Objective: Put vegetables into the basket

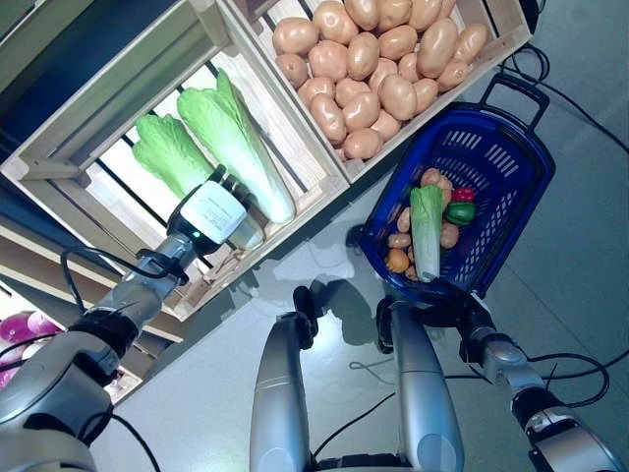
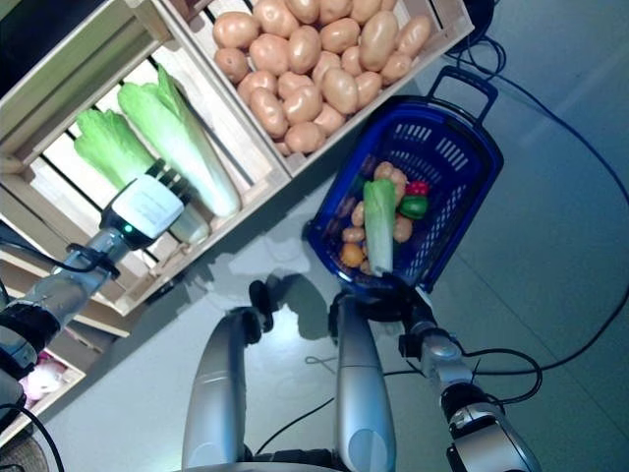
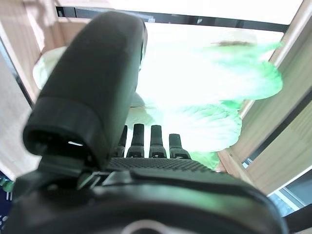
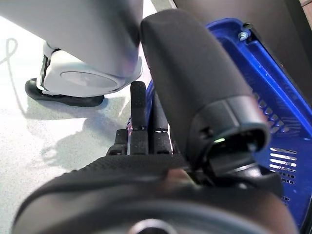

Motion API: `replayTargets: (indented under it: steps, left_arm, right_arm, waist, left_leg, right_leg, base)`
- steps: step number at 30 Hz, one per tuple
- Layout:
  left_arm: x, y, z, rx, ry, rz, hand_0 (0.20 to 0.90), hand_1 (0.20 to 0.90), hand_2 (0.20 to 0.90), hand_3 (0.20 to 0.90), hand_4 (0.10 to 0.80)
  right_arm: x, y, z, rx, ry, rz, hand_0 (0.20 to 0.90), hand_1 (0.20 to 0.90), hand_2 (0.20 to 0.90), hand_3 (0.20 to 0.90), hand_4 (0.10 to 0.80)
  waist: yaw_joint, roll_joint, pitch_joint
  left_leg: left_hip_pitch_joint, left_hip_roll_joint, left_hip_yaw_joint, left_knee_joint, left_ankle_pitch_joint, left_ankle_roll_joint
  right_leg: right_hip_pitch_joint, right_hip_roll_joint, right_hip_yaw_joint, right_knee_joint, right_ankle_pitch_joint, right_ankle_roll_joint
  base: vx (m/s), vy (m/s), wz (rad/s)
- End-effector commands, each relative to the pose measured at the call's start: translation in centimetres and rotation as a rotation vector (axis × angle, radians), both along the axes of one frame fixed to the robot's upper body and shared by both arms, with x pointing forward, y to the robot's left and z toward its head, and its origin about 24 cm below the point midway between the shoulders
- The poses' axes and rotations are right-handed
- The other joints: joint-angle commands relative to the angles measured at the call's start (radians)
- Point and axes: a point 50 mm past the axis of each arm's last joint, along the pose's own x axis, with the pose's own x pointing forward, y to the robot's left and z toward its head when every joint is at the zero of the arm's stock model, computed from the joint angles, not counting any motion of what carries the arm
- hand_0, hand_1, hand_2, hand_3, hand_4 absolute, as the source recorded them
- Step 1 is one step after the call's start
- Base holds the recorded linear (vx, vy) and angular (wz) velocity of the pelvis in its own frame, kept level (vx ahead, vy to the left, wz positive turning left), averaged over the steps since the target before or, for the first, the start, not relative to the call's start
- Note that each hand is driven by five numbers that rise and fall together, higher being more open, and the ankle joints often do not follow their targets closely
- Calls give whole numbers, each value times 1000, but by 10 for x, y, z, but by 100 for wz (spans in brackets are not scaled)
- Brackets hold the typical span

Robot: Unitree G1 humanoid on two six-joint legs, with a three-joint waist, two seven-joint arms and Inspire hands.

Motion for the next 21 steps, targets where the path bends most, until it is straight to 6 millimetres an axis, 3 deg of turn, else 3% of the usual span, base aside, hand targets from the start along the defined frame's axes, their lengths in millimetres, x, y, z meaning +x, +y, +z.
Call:
replayTargets:
  steps: [1,21]
  left_arm:
    - [9,10,35,9,-149,46,900,900,900,900,800]
    - [10,13,10,-26,-45,133,900,900,900,900,800]
  right_arm:
    - [-26,-25,-15,-45,76,-88,900,900,900,900,800]
    - [-16,-17,-10,-30,44,-75,900,900,900,900,800]
  waist:
    - [-24,-2,-35]
    - [-24,-20,-14]
  left_leg:
    - [16,-5,30,81,-152,27]
    - [-16,7,26,110,-165,26]
  right_leg:
    - [10,-18,-3,-142,165,7]
    - [-13,-22,-8,-129,167,15]
  base:
    - [48,21,-1]
    - [10,6,0]
